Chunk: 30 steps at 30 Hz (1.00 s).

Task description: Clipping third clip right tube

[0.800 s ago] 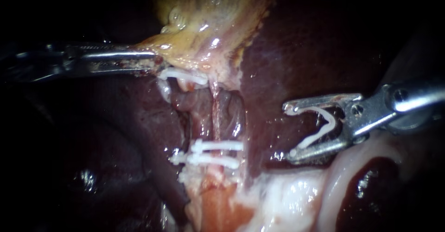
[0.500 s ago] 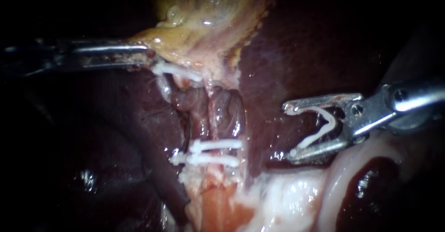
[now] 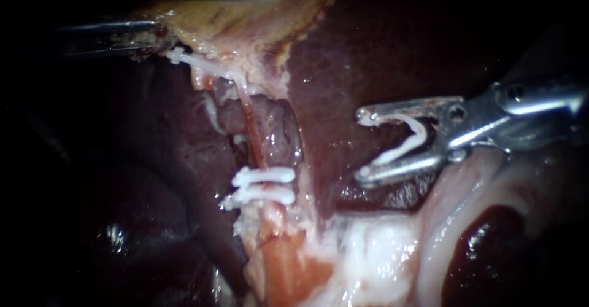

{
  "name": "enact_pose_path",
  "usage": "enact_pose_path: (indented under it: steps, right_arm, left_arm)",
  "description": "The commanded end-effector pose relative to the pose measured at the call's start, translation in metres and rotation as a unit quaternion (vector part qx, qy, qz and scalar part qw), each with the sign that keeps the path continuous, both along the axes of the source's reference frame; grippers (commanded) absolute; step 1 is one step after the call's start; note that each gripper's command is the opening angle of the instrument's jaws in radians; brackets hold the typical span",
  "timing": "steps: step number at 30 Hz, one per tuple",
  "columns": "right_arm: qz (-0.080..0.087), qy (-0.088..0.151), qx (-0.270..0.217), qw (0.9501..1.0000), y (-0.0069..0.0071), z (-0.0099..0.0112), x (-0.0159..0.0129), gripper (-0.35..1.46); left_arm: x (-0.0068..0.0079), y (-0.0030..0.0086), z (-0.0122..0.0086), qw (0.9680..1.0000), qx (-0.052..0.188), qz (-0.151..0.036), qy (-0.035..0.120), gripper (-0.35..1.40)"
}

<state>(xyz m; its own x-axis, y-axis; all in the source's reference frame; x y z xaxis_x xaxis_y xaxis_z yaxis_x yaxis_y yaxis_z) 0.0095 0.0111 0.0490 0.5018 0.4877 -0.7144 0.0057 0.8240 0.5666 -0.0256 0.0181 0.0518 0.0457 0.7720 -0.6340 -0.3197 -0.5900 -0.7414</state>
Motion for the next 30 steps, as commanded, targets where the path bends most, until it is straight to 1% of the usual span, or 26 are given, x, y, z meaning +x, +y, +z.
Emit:
enact_pose_path:
  steps: [1, 2, 3, 8, 9, 14, 16, 19, 21, 22, 23, 26, 30]
  right_arm:
    - [0.003, -0.003, 0.005, 1.0000, -0.0002, 0.0006, 0.0005, 0.48]
    - [0.005, -0.005, 0.006, 1.0000, -0.0002, 0.0009, 0.0009, 0.48]
    - [0.011, -0.007, 0.013, 0.9998, -0.0003, 0.0014, 0.0015, 0.48]
    - [0.025, -0.014, 0.028, 0.9992, -0.0011, 0.0035, 0.0046, 0.49]
    - [0.030, -0.014, 0.039, 0.9987, -0.0013, 0.0040, 0.0054, 0.49]
    - [0.050, -0.002, 0.071, 0.9962, -0.0018, 0.0056, 0.0088, 0.49]
    - [0.055, 0.000, 0.073, 0.9958, -0.0019, 0.0061, 0.0103, 0.49]
    - [0.060, 0.006, 0.086, 0.9945, -0.0020, 0.0067, 0.0119, 0.49]
    - [0.060, 0.016, 0.095, 0.9936, -0.0021, 0.0069, 0.0126, 0.49]
    - [0.062, 0.020, 0.101, 0.9927, -0.0021, 0.0069, 0.0129, 0.49]
    - [0.065, 0.024, 0.107, 0.9919, -0.0020, 0.0069, 0.0131, 0.49]
    - [0.063, 0.038, 0.114, 0.9908, -0.0020, 0.0068, 0.0134, 0.49]
    - [0.068, 0.047, 0.119, 0.9894, -0.0015, 0.0064, 0.0135, 0.49]
  left_arm:
    - [0.0000, 0.0000, 0.0001, 1.0000, 0.000, 0.000, 0.001, -0.35]
    - [0.0000, 0.0000, 0.0001, 1.0000, 0.000, 0.000, 0.001, -0.35]
    - [-0.0001, 0.0000, 0.0001, 1.0000, 0.000, 0.000, 0.001, -0.35]
    - [-0.0004, -0.0002, 0.0002, 1.0000, -0.001, -0.002, 0.002, -0.35]
    - [-0.0004, -0.0002, 0.0002, 1.0000, -0.001, -0.003, 0.002, -0.35]
    - [-0.0006, -0.0002, 0.0002, 1.0000, -0.001, -0.002, 0.002, -0.35]
    - [-0.0006, -0.0002, 0.0001, 1.0000, -0.001, -0.002, 0.002, -0.35]
    - [-0.0007, -0.0002, 0.0001, 1.0000, -0.001, -0.002, 0.002, -0.35]
    - [-0.0008, -0.0002, 0.0001, 1.0000, -0.001, -0.001, 0.001, -0.35]
    - [-0.0008, -0.0002, 0.0001, 1.0000, -0.001, -0.001, 0.001, -0.35]
    - [-0.0008, -0.0002, 0.0002, 1.0000, -0.001, -0.001, 0.001, -0.35]
    - [-0.0008, -0.0002, 0.0001, 1.0000, -0.001, -0.002, 0.001, -0.35]
    - [-0.0009, -0.0003, 0.0001, 1.0000, -0.001, -0.002, 0.002, -0.35]
